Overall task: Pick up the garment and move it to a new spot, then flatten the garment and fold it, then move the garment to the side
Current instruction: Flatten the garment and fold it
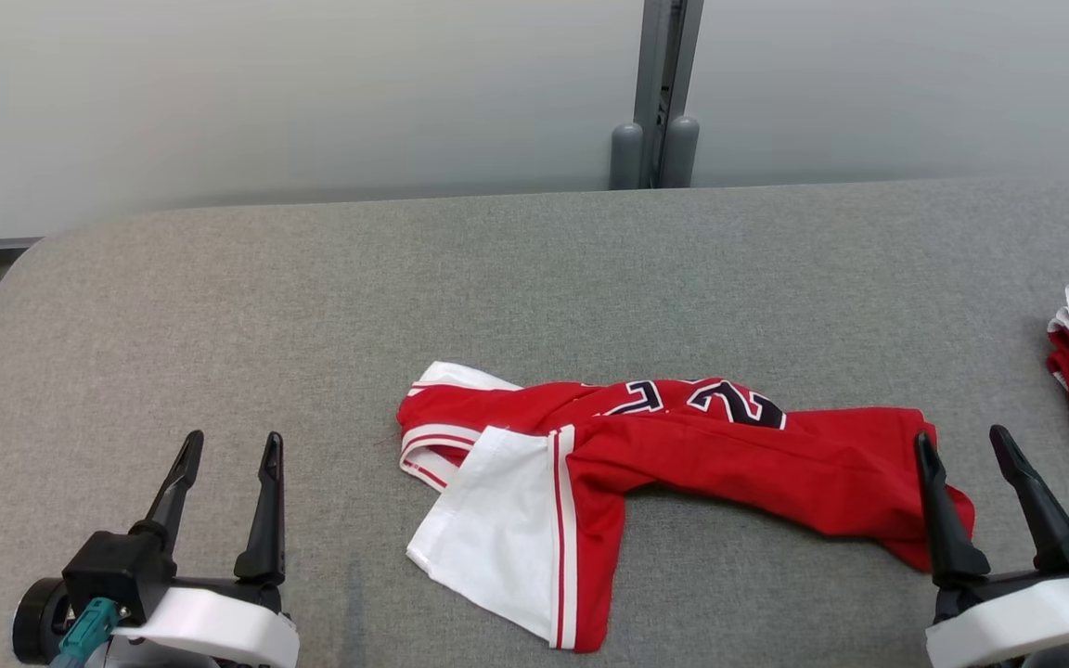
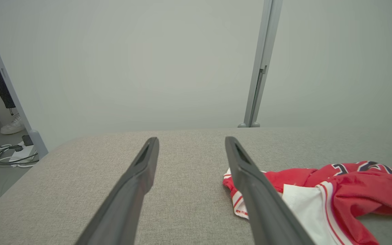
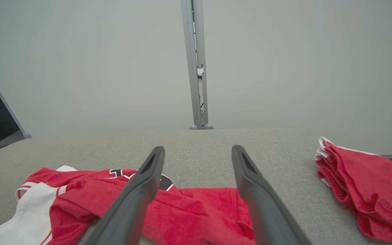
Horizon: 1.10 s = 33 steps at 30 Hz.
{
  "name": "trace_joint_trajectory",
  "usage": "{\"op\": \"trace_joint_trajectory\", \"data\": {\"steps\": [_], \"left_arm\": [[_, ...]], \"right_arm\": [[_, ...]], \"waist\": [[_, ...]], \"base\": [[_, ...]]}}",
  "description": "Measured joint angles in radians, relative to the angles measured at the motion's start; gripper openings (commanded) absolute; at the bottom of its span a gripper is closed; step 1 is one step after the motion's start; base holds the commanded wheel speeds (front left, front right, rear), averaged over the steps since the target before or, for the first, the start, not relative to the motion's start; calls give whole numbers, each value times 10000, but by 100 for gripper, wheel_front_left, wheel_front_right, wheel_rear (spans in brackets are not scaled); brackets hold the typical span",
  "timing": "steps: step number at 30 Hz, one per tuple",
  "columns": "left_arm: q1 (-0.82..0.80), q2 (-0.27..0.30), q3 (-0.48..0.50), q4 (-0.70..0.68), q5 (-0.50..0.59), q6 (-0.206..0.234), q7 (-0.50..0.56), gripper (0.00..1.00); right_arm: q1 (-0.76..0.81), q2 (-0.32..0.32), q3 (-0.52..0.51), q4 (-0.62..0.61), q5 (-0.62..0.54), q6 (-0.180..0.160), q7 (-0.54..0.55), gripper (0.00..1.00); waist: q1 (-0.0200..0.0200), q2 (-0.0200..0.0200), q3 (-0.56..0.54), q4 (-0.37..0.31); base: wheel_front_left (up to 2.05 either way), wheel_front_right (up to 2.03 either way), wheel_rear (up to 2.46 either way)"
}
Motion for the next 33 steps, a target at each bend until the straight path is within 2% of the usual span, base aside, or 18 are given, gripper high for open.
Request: {"op": "trace_joint_trajectory", "data": {"steps": [6, 19, 25, 33], "left_arm": [[351, 63, -63, -221, 2, 163, 155, 100], [330, 69, -382, -407, 33, 219, 345, 100], [-196, -117, -957, -73, 15, -247, 606, 100], [-945, -564, -1779, 1599, -460, -1252, 1218, 100]], "right_arm": [[635, 284, -65, -777, -113, 0, 493, 100], [734, 397, -94, -1020, -140, 0, 675, 100], [492, 395, -61, -1070, -144, 0, 686, 100], [174, 380, 36, -1014, -136, 0, 671, 100]], "waist": [[0, 0, -162, -33], [0, 0, 37, 38], [0, 0, 422, 45], [0, 0, 1151, -59]], "base": [[0, 0, 0], [0, 0, 0], [0, 0, 0], [0, 0, 0]]}}
